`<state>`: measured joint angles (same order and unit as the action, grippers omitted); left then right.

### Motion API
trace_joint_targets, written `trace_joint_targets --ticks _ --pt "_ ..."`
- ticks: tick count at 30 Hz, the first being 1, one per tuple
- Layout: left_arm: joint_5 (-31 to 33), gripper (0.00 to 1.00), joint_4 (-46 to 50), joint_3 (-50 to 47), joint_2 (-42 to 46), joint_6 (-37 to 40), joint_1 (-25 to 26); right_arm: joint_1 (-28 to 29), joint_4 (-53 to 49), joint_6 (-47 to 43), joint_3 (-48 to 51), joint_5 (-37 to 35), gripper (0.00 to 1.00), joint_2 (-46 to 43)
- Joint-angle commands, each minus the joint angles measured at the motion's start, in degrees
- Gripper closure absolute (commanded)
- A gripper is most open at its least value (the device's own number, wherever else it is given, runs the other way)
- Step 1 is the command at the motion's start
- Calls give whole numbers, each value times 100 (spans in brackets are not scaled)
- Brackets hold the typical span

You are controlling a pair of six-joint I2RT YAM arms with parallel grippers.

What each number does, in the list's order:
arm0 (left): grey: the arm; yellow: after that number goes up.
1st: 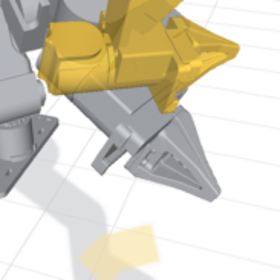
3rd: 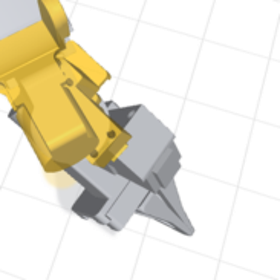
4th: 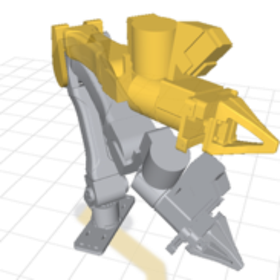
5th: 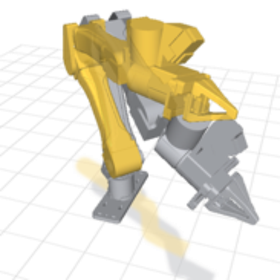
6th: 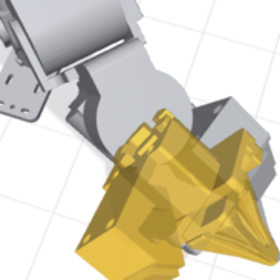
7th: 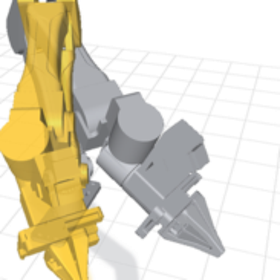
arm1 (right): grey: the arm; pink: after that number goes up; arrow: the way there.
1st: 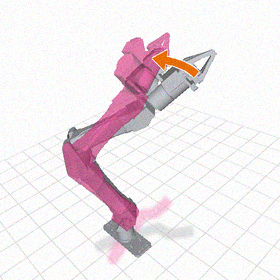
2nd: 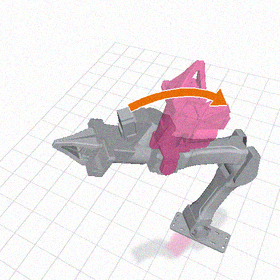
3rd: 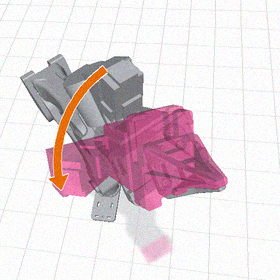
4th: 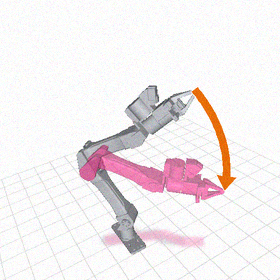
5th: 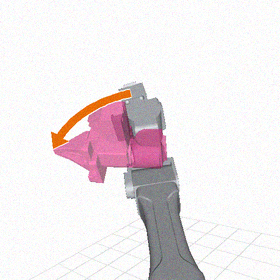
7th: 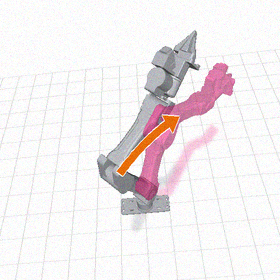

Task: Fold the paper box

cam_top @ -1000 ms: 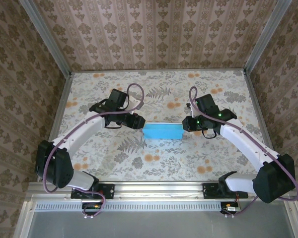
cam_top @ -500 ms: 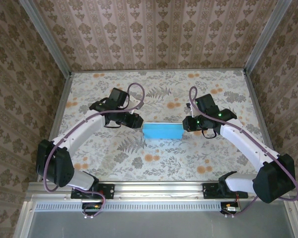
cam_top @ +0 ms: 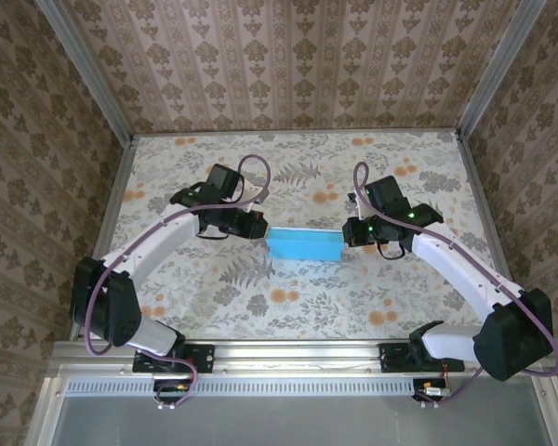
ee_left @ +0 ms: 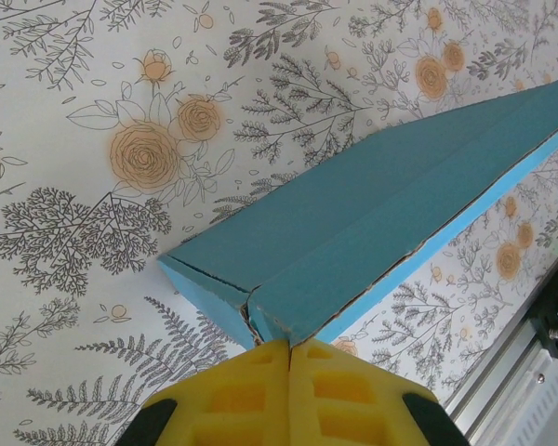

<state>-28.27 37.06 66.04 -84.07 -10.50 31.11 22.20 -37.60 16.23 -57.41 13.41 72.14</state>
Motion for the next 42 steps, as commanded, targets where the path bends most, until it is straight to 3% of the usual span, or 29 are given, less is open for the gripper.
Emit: trace_joint_targets --ticks 1,14,29,37,42 --pt "-50 95 20 81 -90 -132 35 54 -128 -8 -198 -45 94 44" --pt "77 97 25 -82 -109 -57 152 49 -247 117 -368 181 97 171" --pt "212 97 19 -334 -91 -136 202 145 -252 100 35 -301 95 142" --pt "247 97 65 -318 -92 -109 201 145 -305 182 -82 -318 76 -60" --pt "248 97 61 -291 -108 -101 202 111 -523 176 -346 -436 71 -282"
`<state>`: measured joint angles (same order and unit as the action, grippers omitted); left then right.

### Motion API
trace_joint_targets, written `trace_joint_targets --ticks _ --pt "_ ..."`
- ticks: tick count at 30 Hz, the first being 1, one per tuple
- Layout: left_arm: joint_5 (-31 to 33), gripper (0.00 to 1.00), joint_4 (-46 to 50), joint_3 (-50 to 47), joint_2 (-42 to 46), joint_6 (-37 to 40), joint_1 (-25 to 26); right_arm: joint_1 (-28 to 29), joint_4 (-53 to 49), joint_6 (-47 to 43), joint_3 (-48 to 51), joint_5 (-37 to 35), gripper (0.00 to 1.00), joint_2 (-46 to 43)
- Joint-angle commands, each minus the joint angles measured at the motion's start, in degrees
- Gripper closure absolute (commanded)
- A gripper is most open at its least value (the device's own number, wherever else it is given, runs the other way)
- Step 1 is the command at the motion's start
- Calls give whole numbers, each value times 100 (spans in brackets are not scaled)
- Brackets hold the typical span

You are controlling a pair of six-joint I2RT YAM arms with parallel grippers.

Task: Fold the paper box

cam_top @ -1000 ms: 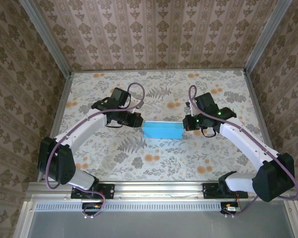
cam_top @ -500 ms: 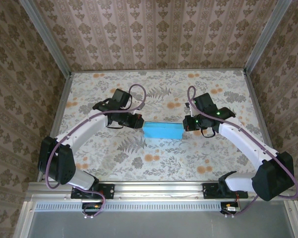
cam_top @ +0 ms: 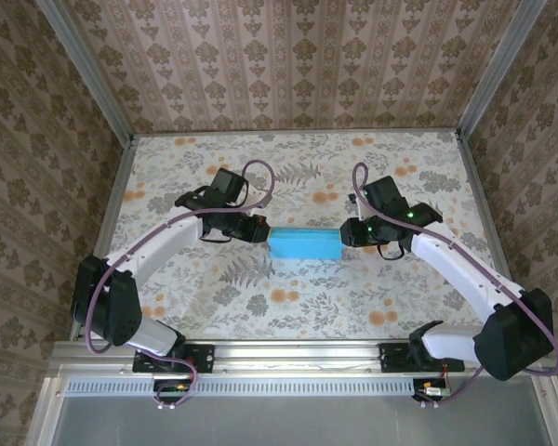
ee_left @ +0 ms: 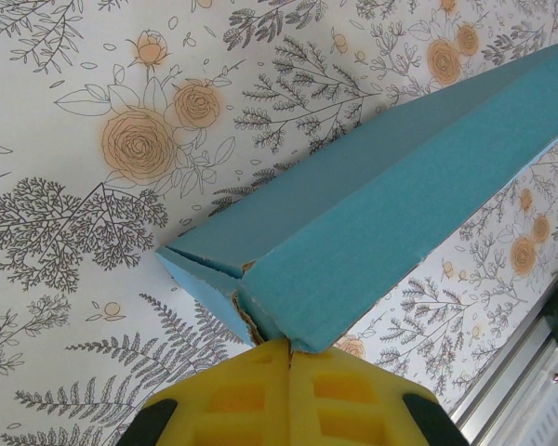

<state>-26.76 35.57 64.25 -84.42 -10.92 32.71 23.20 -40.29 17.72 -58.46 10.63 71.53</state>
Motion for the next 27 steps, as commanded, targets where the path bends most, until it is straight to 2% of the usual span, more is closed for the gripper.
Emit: trace_joint_targets --ticks 1,3,6,11,27 --pt "101 97 207 -101 -82 -60 42 0 -260 24 -294 -143 71 -250" --pt "84 97 205 -84 -90 -65 43 -13 -210 44 -363 -101 72 -271" --pt "84 97 195 -88 -92 -71 40 -9 -89 57 -449 -131 81 -157" --pt "76 97 195 -88 -58 -86 41 -16 9 47 -573 -184 87 153" --pt "-30 91 126 -42 -48 -172 42 0 150 -22 -343 -191 89 390"
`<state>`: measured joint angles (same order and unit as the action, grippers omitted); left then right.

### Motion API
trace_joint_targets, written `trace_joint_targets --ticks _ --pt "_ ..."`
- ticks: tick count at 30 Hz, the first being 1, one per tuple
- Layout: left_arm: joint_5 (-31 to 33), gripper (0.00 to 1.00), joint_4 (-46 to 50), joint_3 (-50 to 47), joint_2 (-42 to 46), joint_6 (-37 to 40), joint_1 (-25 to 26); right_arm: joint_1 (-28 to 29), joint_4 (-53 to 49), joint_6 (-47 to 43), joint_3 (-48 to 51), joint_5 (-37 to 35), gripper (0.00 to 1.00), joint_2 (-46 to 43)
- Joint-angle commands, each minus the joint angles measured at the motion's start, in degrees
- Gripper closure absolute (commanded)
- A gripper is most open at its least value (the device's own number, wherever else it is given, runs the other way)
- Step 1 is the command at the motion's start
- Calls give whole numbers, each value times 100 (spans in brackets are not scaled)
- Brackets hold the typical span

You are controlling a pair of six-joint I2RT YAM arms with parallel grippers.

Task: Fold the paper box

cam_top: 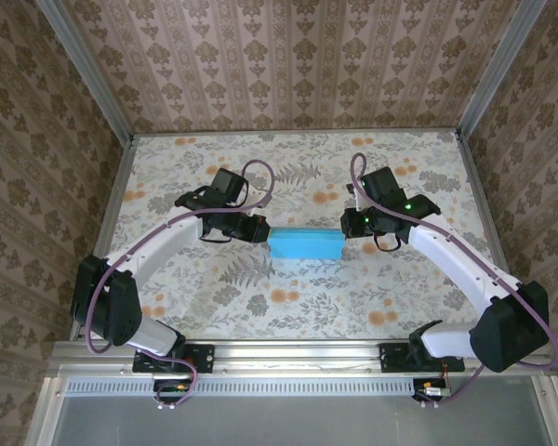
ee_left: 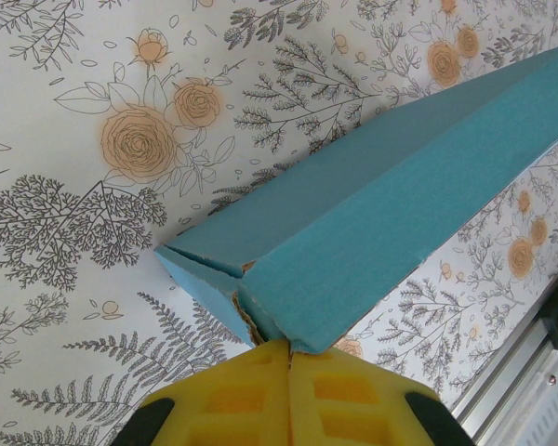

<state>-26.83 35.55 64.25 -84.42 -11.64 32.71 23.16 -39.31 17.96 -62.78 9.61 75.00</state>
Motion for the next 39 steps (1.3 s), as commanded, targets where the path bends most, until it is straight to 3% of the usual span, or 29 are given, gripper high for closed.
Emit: trace_joint_targets --ticks 1,12,24,39 --pt "-20 90 128 -31 -39 -106 42 6 49 -52 101 -86 89 50" --pt "-117 80 125 -47 147 -209 16 20 66 -49 203 -82 89 31" --pt "-1291 78 -213 -172 892 -678 -482 70 103 -40 341 -116 88 -20" --pt "-1438 77 -1181 -87 11 -1066 -344 123 132 -33 354 -196 88 -21"
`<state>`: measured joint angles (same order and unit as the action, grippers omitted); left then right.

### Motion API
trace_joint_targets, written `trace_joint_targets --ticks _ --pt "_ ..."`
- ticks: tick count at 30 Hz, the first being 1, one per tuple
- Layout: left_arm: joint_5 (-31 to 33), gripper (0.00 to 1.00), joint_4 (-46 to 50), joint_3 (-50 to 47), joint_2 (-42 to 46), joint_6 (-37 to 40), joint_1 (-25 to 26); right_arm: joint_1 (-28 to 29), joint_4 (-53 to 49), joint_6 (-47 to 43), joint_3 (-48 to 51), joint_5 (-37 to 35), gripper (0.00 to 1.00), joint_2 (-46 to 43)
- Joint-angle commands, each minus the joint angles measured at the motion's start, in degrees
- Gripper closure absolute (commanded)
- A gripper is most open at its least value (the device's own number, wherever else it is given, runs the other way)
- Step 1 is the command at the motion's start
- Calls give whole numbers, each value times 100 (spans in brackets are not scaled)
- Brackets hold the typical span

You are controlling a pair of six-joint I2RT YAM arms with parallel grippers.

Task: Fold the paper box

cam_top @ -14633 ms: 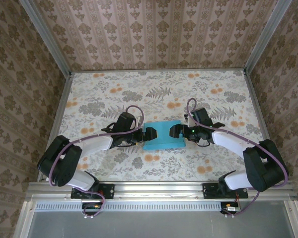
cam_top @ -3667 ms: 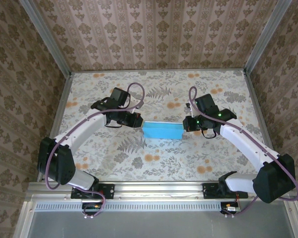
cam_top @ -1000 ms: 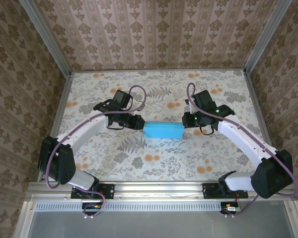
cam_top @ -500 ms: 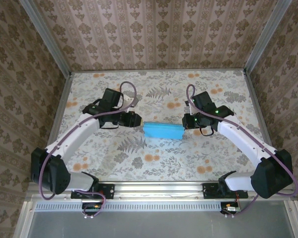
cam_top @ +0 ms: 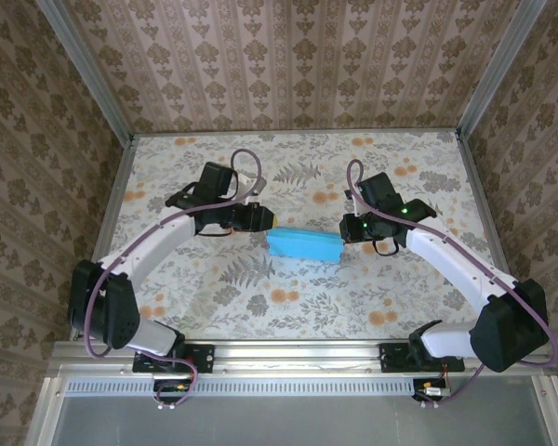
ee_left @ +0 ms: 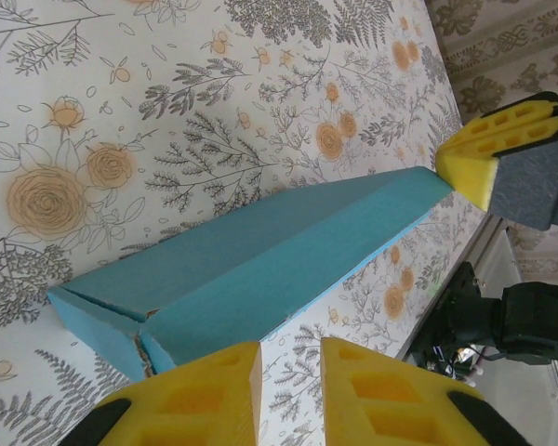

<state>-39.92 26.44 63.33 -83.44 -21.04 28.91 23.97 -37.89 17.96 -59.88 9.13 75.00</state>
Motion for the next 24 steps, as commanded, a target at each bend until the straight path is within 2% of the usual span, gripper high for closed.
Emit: trace_joint_targets --ticks 1,20,24 --pt "-108 78 -303 5 -113 -142 36 42 -14 -34 64 -156 88 -16" --pt "131 78 -253 -441 -199 -145 44 38 -23 -45 -54 -179 88 -163" --pt "142 78 -262 -447 -218 -150 45 29 70 -58 -61 24 90 -338"
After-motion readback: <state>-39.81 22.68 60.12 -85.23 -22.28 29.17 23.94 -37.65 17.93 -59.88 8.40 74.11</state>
